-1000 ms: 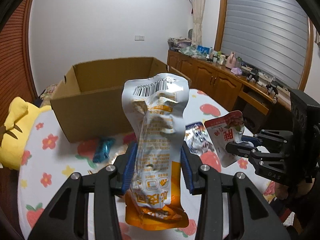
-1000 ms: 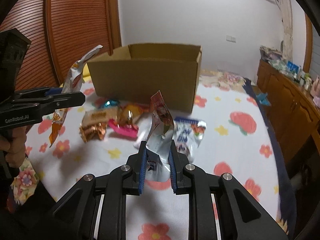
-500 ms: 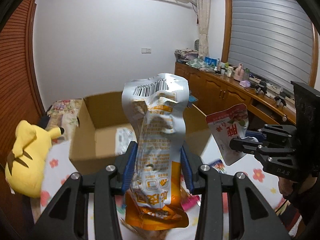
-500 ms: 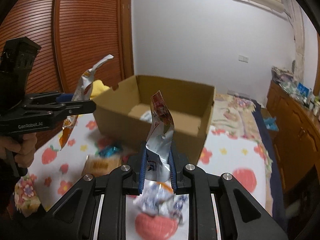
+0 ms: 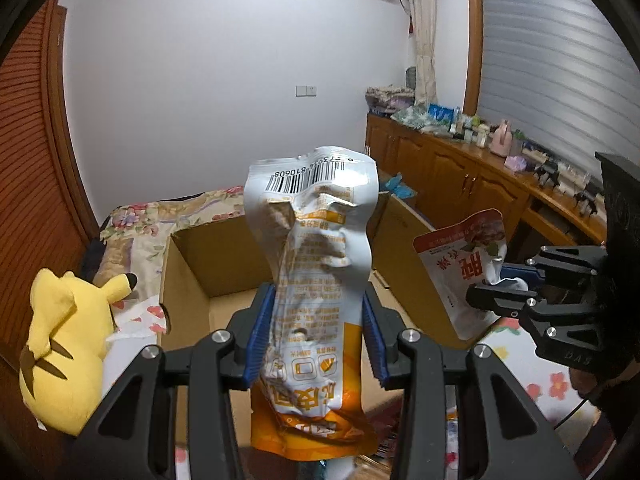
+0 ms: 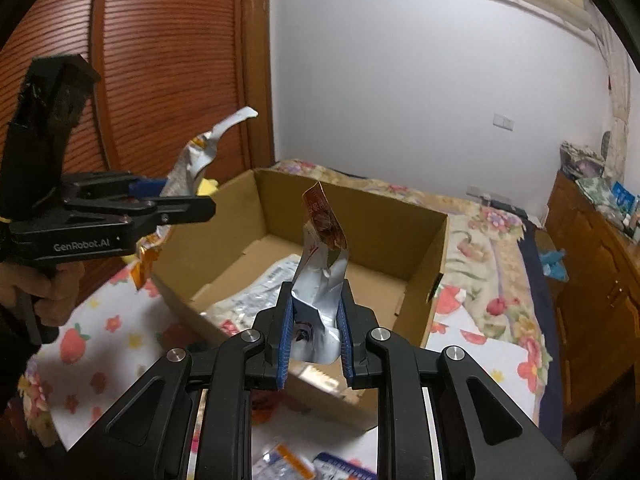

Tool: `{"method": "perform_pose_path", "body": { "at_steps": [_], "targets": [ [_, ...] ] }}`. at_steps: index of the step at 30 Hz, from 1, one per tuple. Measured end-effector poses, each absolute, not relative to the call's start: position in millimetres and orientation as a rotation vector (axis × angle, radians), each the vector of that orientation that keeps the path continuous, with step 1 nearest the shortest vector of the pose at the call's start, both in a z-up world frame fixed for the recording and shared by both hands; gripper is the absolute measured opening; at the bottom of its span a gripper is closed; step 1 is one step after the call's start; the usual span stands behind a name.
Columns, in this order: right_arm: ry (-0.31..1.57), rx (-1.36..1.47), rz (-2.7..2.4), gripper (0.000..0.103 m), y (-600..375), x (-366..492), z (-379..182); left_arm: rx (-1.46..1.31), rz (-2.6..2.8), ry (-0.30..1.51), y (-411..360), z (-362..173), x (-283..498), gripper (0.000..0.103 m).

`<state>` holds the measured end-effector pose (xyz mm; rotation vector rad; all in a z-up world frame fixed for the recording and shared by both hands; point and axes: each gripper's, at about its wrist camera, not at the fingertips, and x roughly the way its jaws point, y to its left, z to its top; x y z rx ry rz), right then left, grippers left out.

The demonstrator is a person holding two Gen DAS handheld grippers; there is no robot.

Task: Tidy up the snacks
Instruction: 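Lift both pouches over the cardboard box and release them inside, then move both open tools back toward the clear cake packet and candies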

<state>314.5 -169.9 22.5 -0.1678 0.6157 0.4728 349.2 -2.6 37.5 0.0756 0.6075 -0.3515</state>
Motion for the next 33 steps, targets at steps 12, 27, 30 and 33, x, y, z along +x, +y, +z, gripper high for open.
{"method": "perform_pose_path", "body": {
  "at_steps": [12,27,30,33],
  "targets": [
    [0.699,-0.147,0.487,0.018,-176.8,335.5,-2.3,0.083,-0.318,0.643,-10.5,18.1,368.7,0.038],
    [0.708,-0.137,0.477,0.028,-177.7,331.0,-1.2,0.084,-0.332,0.645,-11.3,20.0,345.2,0.038],
    [0.697,-0.130,0.475,0.028,-182.1,318.7,6.2,0.087,-0.344,0.637,-11.6,23.5,328.7,0.038],
    [0.677,-0.122,0.466,0.028,-187.6,301.2,17.3,0.085,-0.361,0.628,-12.9,27.5,307.9,0.038]
  ]
}}
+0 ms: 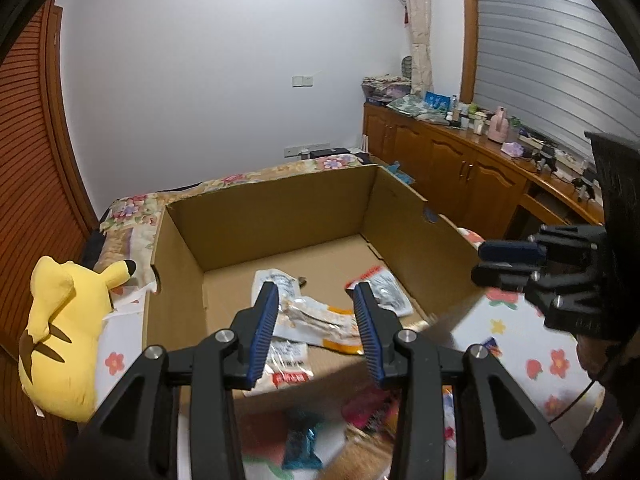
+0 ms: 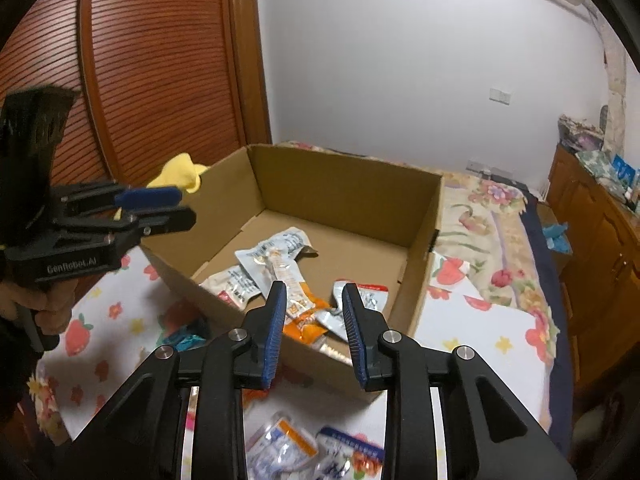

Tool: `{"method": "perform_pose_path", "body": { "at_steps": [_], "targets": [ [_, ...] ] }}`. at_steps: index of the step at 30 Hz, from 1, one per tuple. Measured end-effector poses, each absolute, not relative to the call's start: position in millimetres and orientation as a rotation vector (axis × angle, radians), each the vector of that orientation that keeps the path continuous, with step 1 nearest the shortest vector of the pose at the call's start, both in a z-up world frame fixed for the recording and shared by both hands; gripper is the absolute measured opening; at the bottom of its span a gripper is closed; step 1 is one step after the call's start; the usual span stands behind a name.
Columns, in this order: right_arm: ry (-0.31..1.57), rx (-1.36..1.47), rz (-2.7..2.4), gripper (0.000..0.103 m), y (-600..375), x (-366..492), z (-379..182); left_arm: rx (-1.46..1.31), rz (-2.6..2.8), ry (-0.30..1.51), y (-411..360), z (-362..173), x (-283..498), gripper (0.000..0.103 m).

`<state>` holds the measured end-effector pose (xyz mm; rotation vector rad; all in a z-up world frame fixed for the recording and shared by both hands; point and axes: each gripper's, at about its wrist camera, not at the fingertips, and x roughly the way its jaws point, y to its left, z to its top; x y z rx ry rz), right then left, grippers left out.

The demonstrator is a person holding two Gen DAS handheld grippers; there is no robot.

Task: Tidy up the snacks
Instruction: 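Move both open tools back toward the clear cake packet and candies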

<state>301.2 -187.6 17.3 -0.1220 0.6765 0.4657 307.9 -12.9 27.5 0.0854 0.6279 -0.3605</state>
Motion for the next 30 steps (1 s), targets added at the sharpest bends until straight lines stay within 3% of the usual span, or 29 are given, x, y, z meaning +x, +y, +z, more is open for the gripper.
{"method": "perform_pose_path", "body": {
  "at_steps": [22,24,27,30],
  "targets": [
    [0.656,-0.072,0.447,0.028,-196.9,180.7,11.3,0.102,-0.362,0.640,-3.9,-9.1,175.4,0.040],
    [0.663,-0.078,0.444,0.029,-196.5,175.9,9.1,0.106,-0.361,0.643,-3.5,-11.2,170.2,0.042],
    [0.674,-0.085,0.429,0.036,-196.6,169.8,3.9,0.108,-0.352,0.649,-2.3,-17.2,163.7,0.057],
    [0.691,-0.087,0.427,0.041,-194.7,167.6,-2.3,0.112,-0.354,0.662,-1.1,-24.7,161.9,0.059]
  ]
}}
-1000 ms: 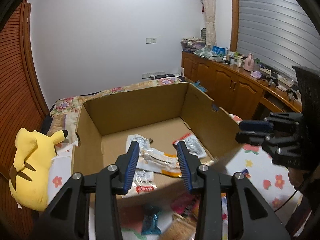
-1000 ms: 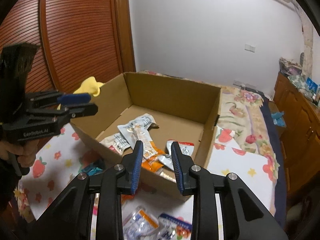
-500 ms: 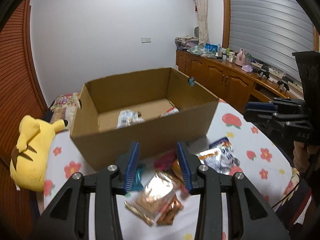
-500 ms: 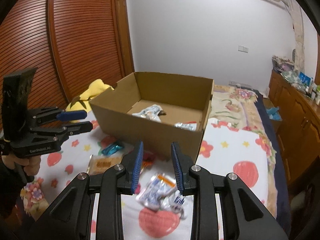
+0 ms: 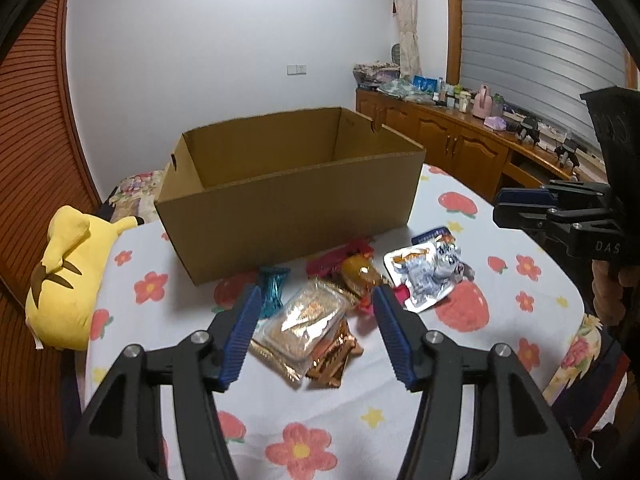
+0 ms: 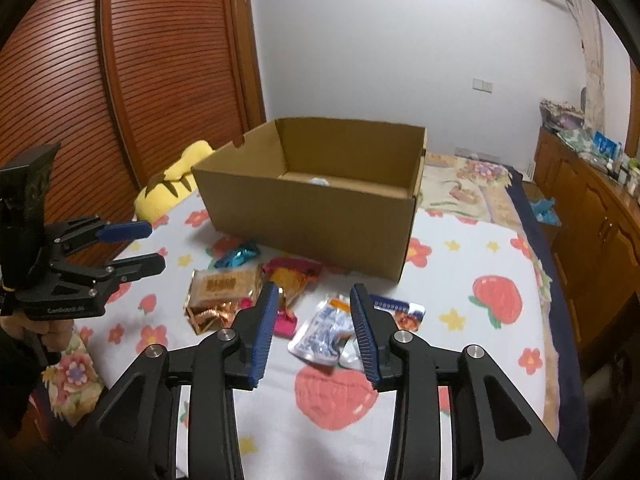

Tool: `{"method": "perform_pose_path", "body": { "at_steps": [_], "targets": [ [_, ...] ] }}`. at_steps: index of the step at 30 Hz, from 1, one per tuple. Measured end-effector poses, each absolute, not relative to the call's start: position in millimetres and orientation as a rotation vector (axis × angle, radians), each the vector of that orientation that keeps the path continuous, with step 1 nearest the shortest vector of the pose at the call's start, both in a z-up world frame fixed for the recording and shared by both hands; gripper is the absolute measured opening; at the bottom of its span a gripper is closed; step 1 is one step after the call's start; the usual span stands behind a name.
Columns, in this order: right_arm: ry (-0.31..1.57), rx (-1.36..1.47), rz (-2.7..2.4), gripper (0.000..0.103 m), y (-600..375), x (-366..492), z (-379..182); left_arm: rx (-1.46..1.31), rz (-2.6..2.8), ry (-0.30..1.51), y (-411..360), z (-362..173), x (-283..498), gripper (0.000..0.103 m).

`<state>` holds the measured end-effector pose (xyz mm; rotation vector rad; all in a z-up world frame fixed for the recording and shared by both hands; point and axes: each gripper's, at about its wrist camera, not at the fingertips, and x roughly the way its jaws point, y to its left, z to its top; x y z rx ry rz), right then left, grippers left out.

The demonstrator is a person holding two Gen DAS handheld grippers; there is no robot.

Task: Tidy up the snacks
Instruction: 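Move both open tools back toward the clear cake packet and candies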

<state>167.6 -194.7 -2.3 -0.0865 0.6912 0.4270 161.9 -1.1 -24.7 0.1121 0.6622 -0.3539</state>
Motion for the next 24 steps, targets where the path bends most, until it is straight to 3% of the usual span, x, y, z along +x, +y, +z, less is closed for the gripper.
{"method": "perform_pose_path", "body": {
  "at_steps": [6,20,24],
  "targets": [
    [0.736,-0.105,0.439,0.052,-176.3,172.9,-20.9,0.094,-0.332,0.707,6.4,-46.1,164.8,0.062],
    [0.846,-0.115,0.489,0.054,-115.9,220.2,-65.6,0.082,-0.287,0.780,29.3,-82.3,159.2,0.062],
    [0.858,-0.112,0.480,0.059,-107.8,229.8,-70.4,0.087,-0.263,0.779,32.6,-84.1,159.3,0.062]
  ]
}}
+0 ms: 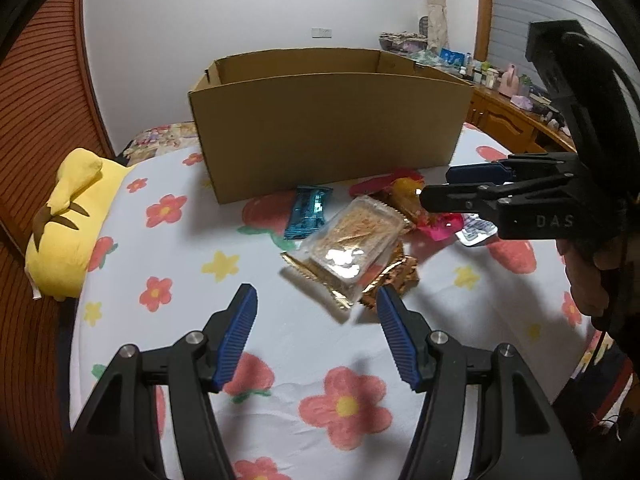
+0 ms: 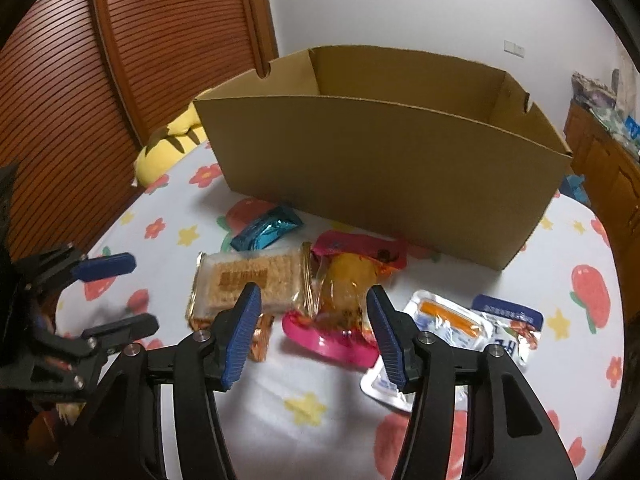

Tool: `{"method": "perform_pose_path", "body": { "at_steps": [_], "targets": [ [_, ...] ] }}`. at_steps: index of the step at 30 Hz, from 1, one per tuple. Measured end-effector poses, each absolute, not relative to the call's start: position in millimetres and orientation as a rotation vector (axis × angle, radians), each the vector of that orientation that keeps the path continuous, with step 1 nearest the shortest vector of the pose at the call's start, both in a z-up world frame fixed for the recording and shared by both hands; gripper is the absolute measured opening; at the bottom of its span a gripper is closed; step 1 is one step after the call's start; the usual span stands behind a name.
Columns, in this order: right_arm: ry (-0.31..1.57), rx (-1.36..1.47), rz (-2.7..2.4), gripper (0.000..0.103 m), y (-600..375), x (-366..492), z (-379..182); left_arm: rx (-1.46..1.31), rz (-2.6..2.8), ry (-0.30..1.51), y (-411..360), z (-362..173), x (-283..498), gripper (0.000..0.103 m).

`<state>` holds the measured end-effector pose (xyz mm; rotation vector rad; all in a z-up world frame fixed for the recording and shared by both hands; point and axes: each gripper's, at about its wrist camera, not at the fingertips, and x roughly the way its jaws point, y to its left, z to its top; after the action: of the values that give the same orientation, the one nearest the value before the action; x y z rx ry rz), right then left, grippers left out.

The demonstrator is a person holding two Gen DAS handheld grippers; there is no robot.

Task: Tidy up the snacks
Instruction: 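Move both open tools back toward the clear cake packet and candies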

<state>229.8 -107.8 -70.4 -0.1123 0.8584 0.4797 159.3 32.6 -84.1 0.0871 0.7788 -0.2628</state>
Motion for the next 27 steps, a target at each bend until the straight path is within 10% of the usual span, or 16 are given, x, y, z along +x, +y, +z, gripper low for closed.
{"method": "perform_pose_path", "body": {
  "at_steps": [19,23,27],
  "targets": [
    [0.998,0.018,0.425,0.065,-116.1,267.3,-106.3,0.077,-0.263,0.771,32.1,-81.7,161.2,0.062],
    [0.981,0.005,0.441,0.038,-117.8,262.9,-102.2,0.089,-0.279,0.774,24.9,-83.6,165.5,0.062],
    [0.962,-0.050,0.454,0.034,-116.2,249.5,-100.4,0.092,-0.294,0.762,18.9,-84.8,173.7,0.062]
  ]
}}
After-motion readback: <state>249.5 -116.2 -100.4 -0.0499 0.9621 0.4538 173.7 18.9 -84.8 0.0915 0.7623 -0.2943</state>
